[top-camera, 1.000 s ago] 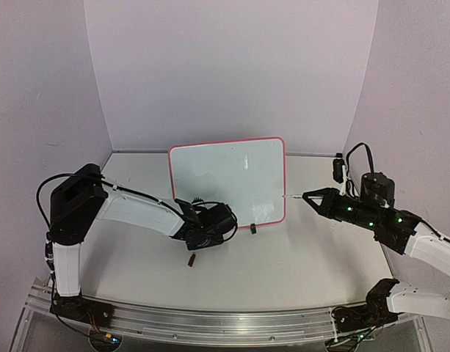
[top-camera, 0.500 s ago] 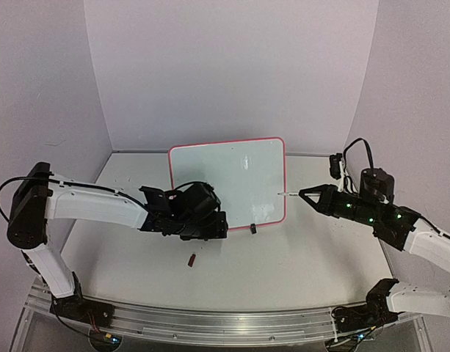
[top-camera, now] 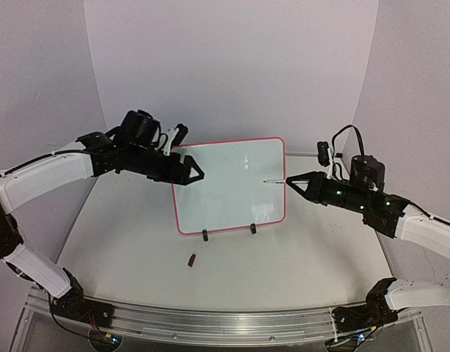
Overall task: Write a sentence on the whiteboard
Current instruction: Hold the whiteboard stand at the center of the board.
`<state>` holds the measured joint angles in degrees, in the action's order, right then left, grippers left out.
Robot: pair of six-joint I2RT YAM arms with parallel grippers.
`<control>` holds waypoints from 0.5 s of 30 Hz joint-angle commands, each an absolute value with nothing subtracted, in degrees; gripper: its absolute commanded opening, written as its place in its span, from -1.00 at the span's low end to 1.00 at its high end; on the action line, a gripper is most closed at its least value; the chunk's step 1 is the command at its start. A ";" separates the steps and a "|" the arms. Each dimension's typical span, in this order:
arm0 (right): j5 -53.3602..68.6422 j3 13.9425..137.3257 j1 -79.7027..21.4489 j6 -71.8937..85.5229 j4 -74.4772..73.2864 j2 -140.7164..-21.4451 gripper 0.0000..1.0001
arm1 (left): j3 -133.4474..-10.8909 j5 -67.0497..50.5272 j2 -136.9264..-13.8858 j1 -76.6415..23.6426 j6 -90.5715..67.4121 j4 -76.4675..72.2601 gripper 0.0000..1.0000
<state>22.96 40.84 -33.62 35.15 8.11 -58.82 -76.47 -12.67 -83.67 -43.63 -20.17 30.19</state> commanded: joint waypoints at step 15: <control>18.07 56.27 -47.64 36.40 23.10 -80.62 -0.98 | -76.53 -33.64 -84.57 -23.03 -2.38 32.46 0.61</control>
